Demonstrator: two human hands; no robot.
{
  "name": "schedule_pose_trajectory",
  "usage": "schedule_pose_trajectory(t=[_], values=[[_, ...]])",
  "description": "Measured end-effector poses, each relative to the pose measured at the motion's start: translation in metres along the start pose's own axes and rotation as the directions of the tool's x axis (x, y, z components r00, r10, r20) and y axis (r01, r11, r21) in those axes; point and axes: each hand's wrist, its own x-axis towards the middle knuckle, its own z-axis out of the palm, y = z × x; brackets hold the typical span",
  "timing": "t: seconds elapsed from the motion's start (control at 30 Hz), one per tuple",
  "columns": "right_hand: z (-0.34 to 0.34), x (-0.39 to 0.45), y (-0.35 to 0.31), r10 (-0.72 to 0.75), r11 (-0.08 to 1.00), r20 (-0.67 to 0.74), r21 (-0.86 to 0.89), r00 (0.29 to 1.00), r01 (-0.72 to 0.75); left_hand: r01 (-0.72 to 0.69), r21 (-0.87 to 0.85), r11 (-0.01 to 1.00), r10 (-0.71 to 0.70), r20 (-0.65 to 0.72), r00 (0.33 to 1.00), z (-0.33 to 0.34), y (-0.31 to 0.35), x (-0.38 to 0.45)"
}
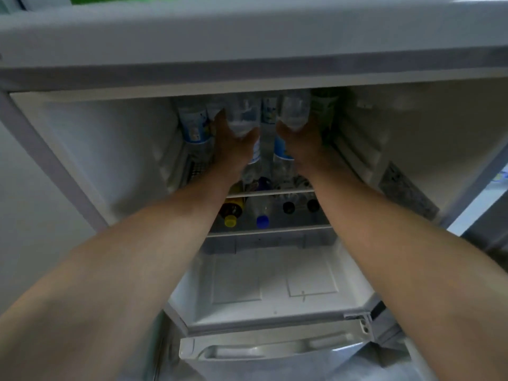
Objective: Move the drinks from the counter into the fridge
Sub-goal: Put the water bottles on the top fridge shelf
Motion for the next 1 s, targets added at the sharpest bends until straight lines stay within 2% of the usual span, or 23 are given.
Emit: schedule_pose_trajectory(t=[0.23, 0.37, 0.47, 0.53, 0.63, 0.77, 1.0], values=[[-0.001, 0.020, 0.011, -0.130, 0.991, 0.017, -0.006, 0.991, 0.130, -0.076, 0.110, 0.991, 0.063, 0.120, 0.991, 0.018, -0.014, 0.033], [-0.008, 0.024, 0.016, -0.097, 0.995, 0.089, -0.025, 0.991, 0.099, -0.089, 0.101, 0.991, 0.078, 0.103, 0.992, 0.011, -0.026, 0.032], [-0.015, 0.021, 0.025, -0.129, 0.986, 0.124, -0.093, 0.984, 0.141, -0.107, 0.140, 0.984, 0.094, 0.102, 0.990, 0.003, -0.031, 0.027], [-0.020, 0.020, 0.029, -0.101, 0.964, 0.154, -0.230, 0.983, 0.135, -0.129, 0.223, 0.966, 0.097, 0.149, 0.984, -0.003, -0.030, 0.026], [-0.030, 0.029, 0.031, -0.011, 0.839, 0.199, -0.531, 0.980, 0.117, -0.076, 0.363, 0.929, -0.006, 0.221, 0.975, -0.007, -0.034, 0.028], [-0.021, 0.041, 0.029, 0.005, 0.798, 0.189, -0.593, 0.982, 0.110, -0.021, 0.408, 0.913, -0.063, 0.190, 0.980, 0.004, -0.037, 0.035], [0.010, 0.063, 0.030, 0.008, 0.809, 0.088, -0.587, 0.996, 0.045, -0.059, 0.445, 0.894, 0.034, 0.065, 0.997, 0.029, -0.041, 0.053]])
